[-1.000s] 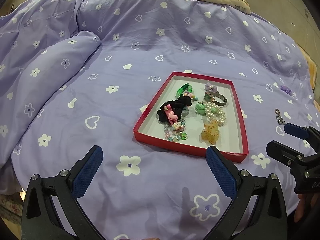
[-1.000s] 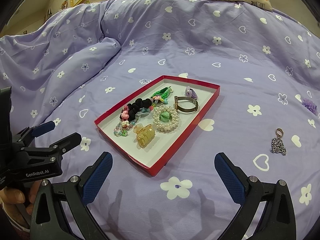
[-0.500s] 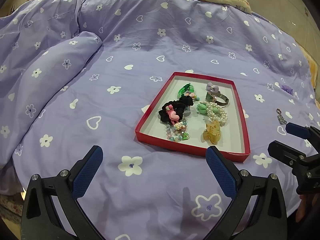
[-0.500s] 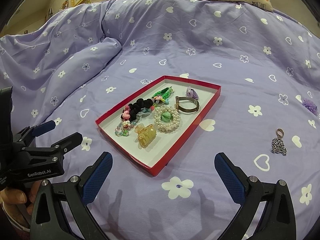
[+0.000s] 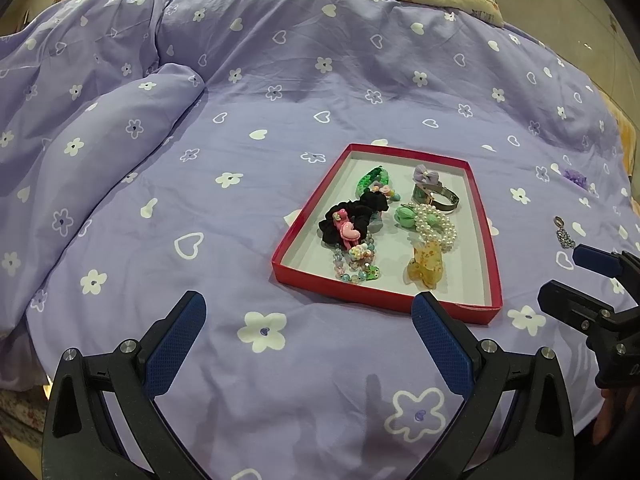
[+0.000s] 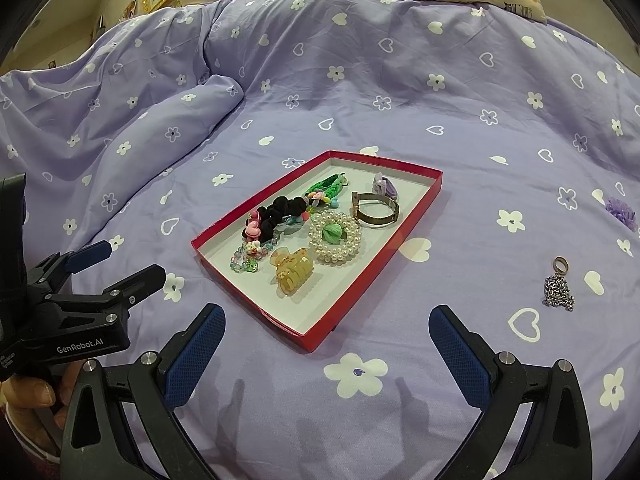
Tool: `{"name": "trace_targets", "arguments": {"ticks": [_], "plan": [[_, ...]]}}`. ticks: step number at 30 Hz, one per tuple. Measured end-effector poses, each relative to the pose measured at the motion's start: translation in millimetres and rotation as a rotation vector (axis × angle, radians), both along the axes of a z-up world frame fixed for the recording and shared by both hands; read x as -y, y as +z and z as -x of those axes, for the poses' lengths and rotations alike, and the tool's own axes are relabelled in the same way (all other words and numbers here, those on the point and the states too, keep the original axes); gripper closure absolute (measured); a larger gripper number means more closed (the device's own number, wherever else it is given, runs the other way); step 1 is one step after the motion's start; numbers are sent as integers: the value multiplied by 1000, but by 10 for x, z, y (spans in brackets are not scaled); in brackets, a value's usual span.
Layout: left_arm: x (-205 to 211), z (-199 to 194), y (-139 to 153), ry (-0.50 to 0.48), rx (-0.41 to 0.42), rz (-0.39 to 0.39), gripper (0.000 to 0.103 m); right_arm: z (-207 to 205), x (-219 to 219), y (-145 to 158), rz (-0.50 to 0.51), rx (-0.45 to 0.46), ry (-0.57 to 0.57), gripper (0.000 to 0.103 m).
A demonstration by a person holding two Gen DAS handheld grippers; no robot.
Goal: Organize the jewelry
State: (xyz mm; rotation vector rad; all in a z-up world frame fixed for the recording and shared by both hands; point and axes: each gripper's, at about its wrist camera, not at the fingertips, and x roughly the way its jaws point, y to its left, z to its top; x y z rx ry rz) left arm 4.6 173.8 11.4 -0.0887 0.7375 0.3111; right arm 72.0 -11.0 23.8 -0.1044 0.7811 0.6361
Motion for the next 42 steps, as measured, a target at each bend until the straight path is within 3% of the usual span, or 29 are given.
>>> {"name": "trace_targets", "arguments": {"ticks": [42], "plan": [[-12,-74,-6,-11,-4,4,0,-1,-22,19,-3,-2,1,0]]}}
